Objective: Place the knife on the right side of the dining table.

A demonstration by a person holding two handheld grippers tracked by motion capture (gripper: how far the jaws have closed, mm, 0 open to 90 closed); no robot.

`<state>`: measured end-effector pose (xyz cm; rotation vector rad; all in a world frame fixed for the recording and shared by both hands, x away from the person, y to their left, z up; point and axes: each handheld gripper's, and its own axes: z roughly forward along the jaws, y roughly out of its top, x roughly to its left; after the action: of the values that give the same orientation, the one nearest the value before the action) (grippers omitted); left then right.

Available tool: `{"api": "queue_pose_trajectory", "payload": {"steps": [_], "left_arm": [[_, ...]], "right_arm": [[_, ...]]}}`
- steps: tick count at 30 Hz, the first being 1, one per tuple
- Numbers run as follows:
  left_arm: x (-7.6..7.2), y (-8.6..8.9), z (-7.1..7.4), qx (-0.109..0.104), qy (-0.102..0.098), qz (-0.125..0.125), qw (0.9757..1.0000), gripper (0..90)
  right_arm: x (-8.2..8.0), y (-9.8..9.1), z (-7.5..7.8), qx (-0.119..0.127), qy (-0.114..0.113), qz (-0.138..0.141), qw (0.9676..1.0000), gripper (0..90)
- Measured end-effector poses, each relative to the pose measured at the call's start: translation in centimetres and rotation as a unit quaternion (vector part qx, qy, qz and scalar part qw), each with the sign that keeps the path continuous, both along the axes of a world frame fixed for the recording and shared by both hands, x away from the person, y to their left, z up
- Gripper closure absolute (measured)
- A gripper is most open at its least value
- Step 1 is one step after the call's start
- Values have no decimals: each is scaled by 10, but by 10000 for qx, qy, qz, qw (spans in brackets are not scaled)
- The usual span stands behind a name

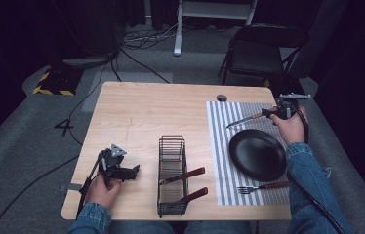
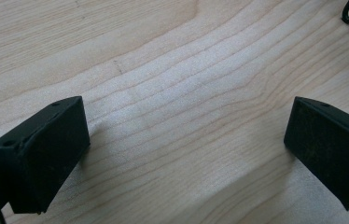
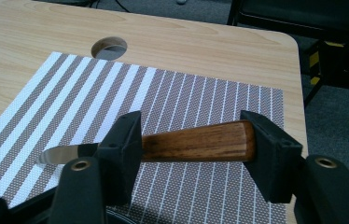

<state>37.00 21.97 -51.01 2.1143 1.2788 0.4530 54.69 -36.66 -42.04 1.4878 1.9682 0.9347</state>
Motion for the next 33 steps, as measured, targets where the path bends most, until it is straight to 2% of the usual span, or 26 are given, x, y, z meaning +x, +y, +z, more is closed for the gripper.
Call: {"api": "queue_pose_trajectory", "payload": {"steps": [11, 33], "left_arm": [[0, 0, 0, -1, 0, 2, 10000, 3], [0, 0, 0, 0, -1, 2, 10000, 3]], "right_arm": [[7, -11, -16, 350, 116, -103, 9993, 379], [8, -22, -31, 559, 347, -246, 9975, 366]]}}
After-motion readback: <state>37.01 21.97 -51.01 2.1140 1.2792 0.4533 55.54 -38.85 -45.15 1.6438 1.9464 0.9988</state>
